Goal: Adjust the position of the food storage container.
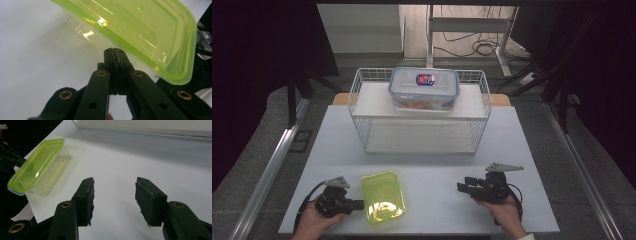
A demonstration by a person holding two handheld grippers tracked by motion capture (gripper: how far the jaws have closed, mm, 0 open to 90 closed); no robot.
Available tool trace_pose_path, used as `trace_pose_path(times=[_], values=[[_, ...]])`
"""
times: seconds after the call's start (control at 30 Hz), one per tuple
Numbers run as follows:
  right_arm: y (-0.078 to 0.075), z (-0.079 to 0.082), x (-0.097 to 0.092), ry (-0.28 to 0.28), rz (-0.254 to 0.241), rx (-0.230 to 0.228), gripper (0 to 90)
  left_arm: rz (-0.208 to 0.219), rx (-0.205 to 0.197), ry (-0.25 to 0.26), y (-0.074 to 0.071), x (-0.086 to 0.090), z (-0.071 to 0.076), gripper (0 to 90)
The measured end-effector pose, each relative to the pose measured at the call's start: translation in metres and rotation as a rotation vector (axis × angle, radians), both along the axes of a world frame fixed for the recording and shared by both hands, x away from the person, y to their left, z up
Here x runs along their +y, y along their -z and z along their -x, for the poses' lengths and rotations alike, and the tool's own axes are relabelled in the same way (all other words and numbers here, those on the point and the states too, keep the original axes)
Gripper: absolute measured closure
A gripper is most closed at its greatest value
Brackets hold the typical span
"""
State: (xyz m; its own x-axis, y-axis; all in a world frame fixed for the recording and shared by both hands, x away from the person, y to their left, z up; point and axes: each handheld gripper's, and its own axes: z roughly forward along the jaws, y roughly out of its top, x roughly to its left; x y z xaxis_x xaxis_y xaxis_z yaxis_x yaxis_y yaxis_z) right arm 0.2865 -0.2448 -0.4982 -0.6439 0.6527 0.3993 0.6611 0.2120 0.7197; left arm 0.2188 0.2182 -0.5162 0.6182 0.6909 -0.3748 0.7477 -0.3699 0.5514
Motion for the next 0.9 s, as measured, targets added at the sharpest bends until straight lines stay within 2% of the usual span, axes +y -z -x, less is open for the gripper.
trace_pose_path(times=[0.27, 0.67, 0.9], values=[[-0.001, 0.001, -0.001, 0.005, -0.007, -0.004, 49.1, 0.014, -0.005, 0.029, 0.000, -0.026, -0.006, 88.9], [-0.003, 0.001, -0.003, 0.013, -0.014, -0.010, 49.1, 0.019, -0.023, 0.088, -0.004, -0.069, -0.023, 88.8], [-0.004, 0.002, -0.006, 0.020, -0.019, -0.014, 49.1, 0.017, -0.032, 0.118, -0.003, -0.082, -0.021, 89.3]])
